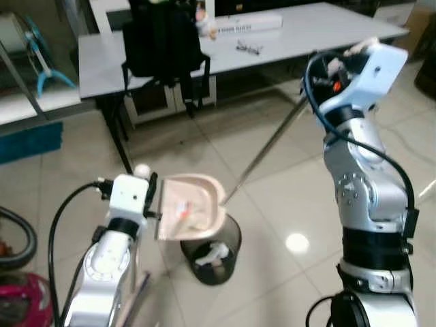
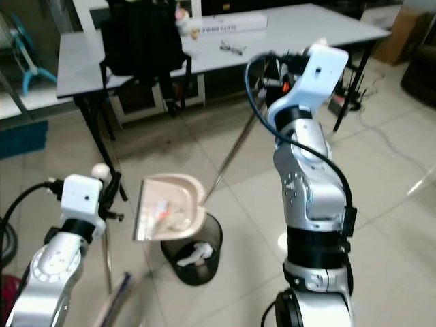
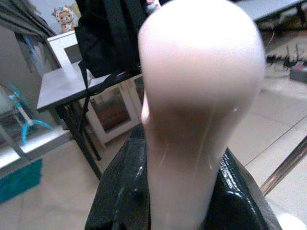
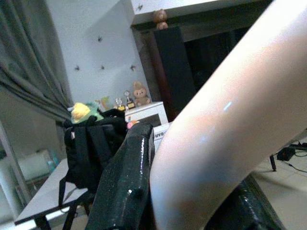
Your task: Sweep floor
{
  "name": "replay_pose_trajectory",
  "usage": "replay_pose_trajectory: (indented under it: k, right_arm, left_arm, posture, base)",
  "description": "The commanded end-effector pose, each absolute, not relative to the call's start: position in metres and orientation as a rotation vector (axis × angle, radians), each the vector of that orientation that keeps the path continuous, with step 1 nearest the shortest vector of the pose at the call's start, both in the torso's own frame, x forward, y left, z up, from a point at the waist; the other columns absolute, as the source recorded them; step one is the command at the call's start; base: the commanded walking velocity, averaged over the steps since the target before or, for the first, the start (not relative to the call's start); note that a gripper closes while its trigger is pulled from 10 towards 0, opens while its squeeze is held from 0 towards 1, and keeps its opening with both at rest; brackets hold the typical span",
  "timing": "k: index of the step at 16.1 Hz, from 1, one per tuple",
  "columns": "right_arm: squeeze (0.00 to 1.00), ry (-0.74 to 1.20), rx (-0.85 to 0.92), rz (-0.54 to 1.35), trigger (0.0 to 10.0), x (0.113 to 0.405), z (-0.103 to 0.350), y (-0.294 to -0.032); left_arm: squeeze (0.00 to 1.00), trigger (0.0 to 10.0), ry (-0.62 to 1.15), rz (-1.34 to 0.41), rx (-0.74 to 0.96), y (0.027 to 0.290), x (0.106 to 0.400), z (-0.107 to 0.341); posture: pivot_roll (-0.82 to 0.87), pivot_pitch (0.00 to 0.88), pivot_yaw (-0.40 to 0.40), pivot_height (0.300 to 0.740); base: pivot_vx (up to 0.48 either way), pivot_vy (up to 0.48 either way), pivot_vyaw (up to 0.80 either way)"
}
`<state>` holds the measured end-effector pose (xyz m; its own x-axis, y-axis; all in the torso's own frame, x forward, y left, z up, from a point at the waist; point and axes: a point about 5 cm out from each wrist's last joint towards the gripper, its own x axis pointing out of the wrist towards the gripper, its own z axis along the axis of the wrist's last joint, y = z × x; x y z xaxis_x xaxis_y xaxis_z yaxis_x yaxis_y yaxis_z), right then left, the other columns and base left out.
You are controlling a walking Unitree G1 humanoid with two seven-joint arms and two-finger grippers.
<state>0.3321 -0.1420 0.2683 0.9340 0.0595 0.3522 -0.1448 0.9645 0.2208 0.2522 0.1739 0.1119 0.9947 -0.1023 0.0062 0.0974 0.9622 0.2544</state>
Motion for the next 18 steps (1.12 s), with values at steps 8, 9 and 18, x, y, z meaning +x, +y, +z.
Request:
replay_pose_trajectory:
  k: [8, 9, 18]
  right_arm:
    - [0.00, -0.465, 0.034, 0.148, 10.0, 0.329, 0.275, -0.133]
    - [0.00, -0.480, -0.015, 0.160, 10.0, 0.328, 0.276, -0.129]
    - [0.00, -0.594, -0.133, 0.322, 10.0, 0.315, 0.268, -0.087]
  left_arm:
    - [0.00, 10.0, -0.050, -0.111, 0.262, 0.168, 0.254, 0.119]
    - [0.00, 10.0, -0.050, -0.110, 0.263, 0.168, 0.253, 0.119]
    - [0.00, 10.0, -0.047, -0.113, 0.263, 0.167, 0.252, 0.118]
  posture:
    - [-0.05, 0.000, 0.060, 0.740]
    - [-0.05, 0.000, 0.060, 0.740]
    - [-0.05, 0.000, 0.061, 0.740]
  base:
    - [0.000, 0.000, 0.00]
    - [0.000, 0.000, 0.00]
    - [0.000, 0.000, 0.00]
